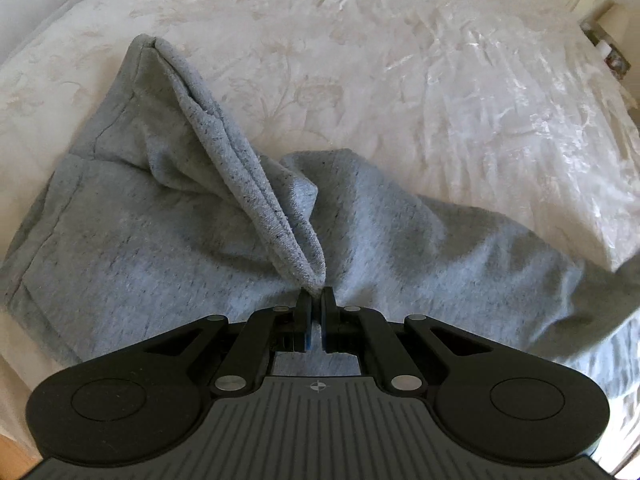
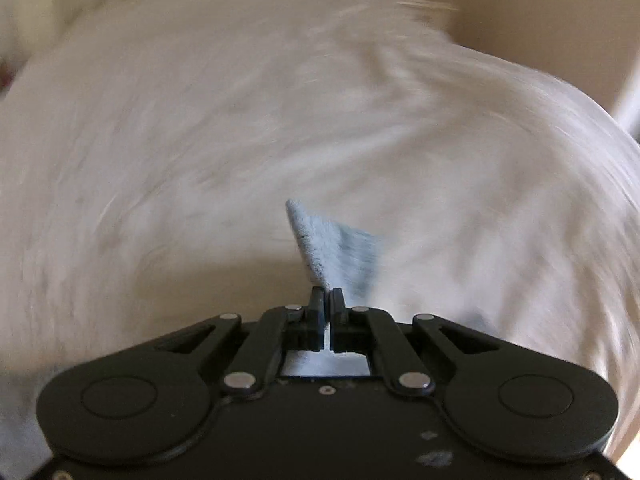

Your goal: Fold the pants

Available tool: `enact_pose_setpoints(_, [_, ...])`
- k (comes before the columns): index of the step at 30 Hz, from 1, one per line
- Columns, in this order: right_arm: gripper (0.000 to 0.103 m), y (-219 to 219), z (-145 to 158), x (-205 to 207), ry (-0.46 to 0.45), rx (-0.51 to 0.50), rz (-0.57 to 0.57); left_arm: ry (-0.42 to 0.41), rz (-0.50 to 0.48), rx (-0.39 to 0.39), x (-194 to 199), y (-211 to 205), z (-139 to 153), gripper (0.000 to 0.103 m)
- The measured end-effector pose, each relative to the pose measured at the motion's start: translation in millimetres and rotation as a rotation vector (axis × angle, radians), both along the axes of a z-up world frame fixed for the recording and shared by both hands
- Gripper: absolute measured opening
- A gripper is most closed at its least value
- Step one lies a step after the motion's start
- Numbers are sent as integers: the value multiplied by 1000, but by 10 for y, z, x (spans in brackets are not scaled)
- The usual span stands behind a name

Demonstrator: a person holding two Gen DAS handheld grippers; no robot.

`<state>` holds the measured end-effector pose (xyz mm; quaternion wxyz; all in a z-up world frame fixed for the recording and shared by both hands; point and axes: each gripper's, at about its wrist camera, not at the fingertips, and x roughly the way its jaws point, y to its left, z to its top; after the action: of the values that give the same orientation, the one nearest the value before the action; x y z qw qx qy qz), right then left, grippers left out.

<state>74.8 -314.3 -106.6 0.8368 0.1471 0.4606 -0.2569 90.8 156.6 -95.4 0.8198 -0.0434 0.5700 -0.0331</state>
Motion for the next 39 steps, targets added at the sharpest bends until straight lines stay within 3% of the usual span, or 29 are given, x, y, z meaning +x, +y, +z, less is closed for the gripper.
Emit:
enact_pose_setpoints(2, [3,-254,-79,-361,27,38,-99,13,3,6,-32,-1,-38,4])
enact_pose_setpoints(6, [2,-584,-521,-933,97,158,-219,17,-3,12,-95,-51,-91,4])
enact_pose_setpoints(10, [2,-561,-637,-1019,89,177,-195,-12,-24,33,-168,-138,-28,4])
enact_pose_setpoints(17, [2,-592,-266,-1096,-18,97,-166,-30,-5,0,-445,-201,140,4])
enact_pose_setpoints(19, [2,-663,-310,-1208,5,99,-188,-17,-10,9,-535,-251,92,4])
enact_pose_setpoints(22, [2,-785,-643,-1247,102,159,-173,45,22,24,-575,-277,-124,4])
enact_pose_setpoints(25, [10,-844,-852,-1202,222,155,-178,100,35,44,-580,-279,-280,5])
enact_pose_setpoints(28, [25,-864,-737,-1226,190,155,-202,94,35,36,-627,-246,-270,5])
enact_pose_setpoints(29, [30,-856,-677,-1226,173,147,-197,91,34,34,-657,-234,-255,5])
enact_pose_setpoints(33, [31,-697,-379,-1168,99,72,-124,79,38,43,-810,-186,-160,5])
enact_pose_setpoints(39, [36,-111,-99,-855,-3,94,143,18,53,72,-864,86,-3,5])
